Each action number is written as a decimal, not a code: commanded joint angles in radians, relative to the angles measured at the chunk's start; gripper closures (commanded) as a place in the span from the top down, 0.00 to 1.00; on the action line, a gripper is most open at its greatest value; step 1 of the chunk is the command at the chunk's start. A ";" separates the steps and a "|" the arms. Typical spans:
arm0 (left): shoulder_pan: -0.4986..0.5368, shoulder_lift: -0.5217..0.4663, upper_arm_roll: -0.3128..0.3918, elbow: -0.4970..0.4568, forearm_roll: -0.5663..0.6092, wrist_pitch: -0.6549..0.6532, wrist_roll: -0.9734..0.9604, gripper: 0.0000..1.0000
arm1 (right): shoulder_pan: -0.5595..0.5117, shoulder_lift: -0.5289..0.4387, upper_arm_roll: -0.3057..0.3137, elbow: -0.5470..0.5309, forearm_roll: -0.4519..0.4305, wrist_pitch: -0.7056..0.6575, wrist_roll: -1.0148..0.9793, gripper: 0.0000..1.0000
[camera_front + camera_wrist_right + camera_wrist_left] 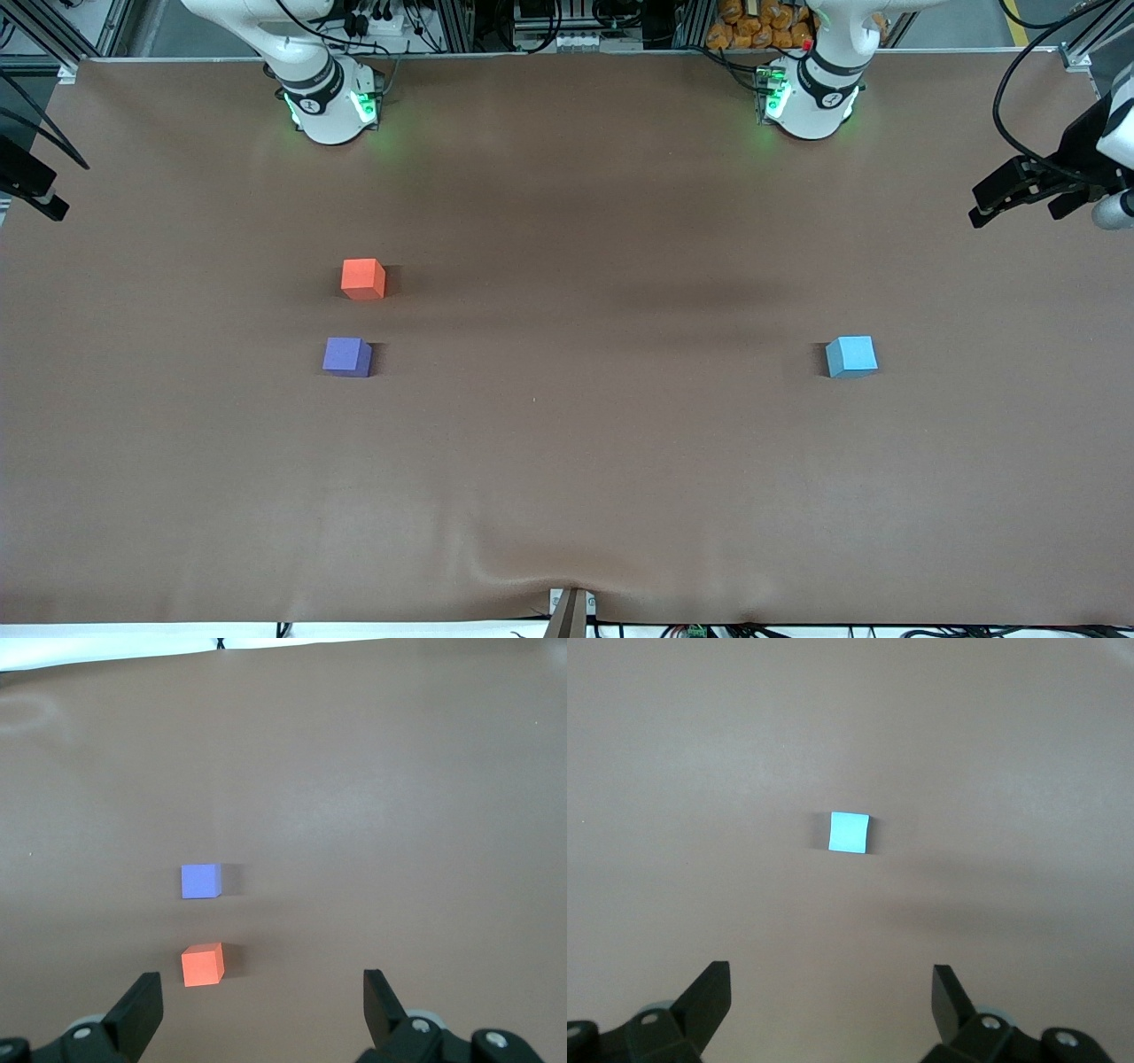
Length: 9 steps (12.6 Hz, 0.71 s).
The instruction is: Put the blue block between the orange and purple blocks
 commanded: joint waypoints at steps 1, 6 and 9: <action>-0.005 -0.014 -0.003 0.002 -0.007 -0.042 -0.002 1.00 | -0.027 0.011 0.022 0.028 -0.006 -0.021 -0.010 1.00; 0.002 0.023 -0.001 0.049 0.004 -0.050 0.048 1.00 | -0.028 0.013 0.022 0.028 -0.006 -0.021 -0.010 1.00; 0.003 0.026 -0.001 0.045 -0.007 -0.050 0.064 1.00 | -0.030 0.013 0.022 0.028 -0.001 -0.026 -0.007 1.00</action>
